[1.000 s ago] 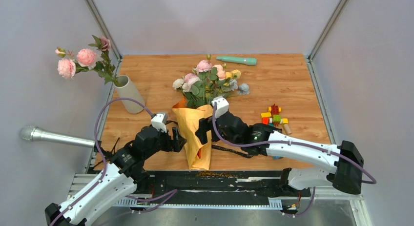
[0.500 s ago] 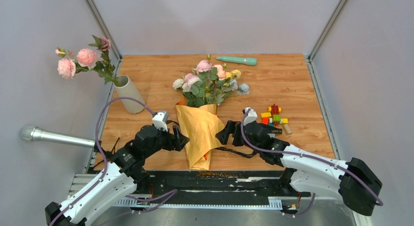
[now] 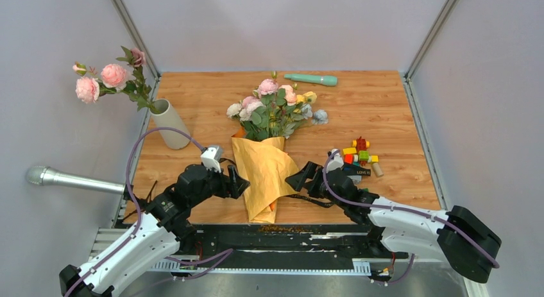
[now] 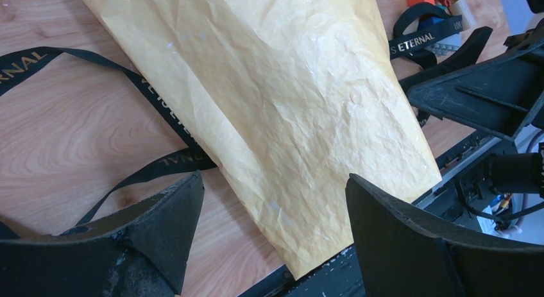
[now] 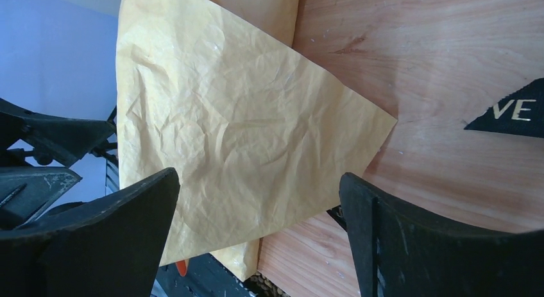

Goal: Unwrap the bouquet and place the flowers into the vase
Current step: Unfold the wrapping paper at the center of the board.

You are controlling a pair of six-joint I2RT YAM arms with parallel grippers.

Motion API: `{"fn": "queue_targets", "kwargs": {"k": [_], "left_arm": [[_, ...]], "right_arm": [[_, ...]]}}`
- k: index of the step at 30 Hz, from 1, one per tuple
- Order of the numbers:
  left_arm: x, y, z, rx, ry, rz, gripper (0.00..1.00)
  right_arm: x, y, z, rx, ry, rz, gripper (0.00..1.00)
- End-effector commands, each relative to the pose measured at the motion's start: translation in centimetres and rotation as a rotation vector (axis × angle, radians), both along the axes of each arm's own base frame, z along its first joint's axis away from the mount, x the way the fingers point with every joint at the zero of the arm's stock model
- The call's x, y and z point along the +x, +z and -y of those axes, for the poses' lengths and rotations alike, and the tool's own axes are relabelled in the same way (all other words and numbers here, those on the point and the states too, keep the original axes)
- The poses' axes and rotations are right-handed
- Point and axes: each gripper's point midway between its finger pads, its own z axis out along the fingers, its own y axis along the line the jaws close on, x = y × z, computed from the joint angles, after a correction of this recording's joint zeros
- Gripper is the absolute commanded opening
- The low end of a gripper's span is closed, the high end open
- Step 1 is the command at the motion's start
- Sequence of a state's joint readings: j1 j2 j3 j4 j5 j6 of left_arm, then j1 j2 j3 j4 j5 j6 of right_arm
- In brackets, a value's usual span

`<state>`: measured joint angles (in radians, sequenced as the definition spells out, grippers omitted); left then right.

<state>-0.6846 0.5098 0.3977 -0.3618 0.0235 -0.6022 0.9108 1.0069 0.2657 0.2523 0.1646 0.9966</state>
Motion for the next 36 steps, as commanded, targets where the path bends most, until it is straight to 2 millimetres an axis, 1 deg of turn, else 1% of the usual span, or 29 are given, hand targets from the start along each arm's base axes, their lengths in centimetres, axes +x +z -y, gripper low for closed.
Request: {"fn": "queue_targets", "kwargs": {"k": [1,5,9,13,18,20,23,24,26,29,31,36], "left_arm": [[0.4,1.7,0.5,-0.024,-0.019,0.046,0.88],[0.5,1.8,0.6,-0.016,-0.025,0.046,0.88],[0.5,1.8,0.7,-0.012,-0.034,0.042,0.88],[0.4,1.7,0.8,-0.013,-0.042,0.041,0.88],[0.2,1.6,1.0,-0.015,-0.06,0.036,0.89],[0.1,1.6,1.2,-0.019,-0.068,0.034,0.89],[0.1,1.7,1.2,-0.021,-0.072,0.034,0.89],[0.0,1.7,1.2,-0.019,-0.073,0.034,0.89],[0.0,1.6,1.1,-0.015,-0.072,0.034,0.89],[0.1,1.6,1.1,-0.012,-0.069,0.032,0.89],[0.0,1.6,1.1,-0.012,-0.069,0.031,0.89],[0.0,2.0,1.2,-0.018,-0.075,0.038,0.89]], "right_arm": [[0.3,0.9,-1.1,0.086,-0.005,-0.007,0.95],[0.2,-0.1,-1.6,0.072,0.009,-0.04,0.92],[0.5,-1.2,-1.7,0.042,0.0,-0.058,0.9],[0.7,-2.1,-2.3,0.02,0.012,-0.071,0.88],[0.9,-2.2,-3.8,0.034,0.052,-0.072,0.82],[1.1,-2.5,-4.1,0.026,0.063,-0.073,0.78],[1.6,-2.3,-5.1,0.019,0.08,-0.063,0.71],[1.7,-2.5,-5.4,0.013,0.089,-0.063,0.67],[1.9,-2.7,-5.9,0.009,0.101,-0.065,0.62],[2.0,-3.0,-6.5,0.015,0.119,-0.072,0.49],[2.0,-3.1,-7.0,0.03,0.128,-0.075,0.42],[1.3,-3.1,-8.1,0.069,0.182,-0.089,0.24]]}}
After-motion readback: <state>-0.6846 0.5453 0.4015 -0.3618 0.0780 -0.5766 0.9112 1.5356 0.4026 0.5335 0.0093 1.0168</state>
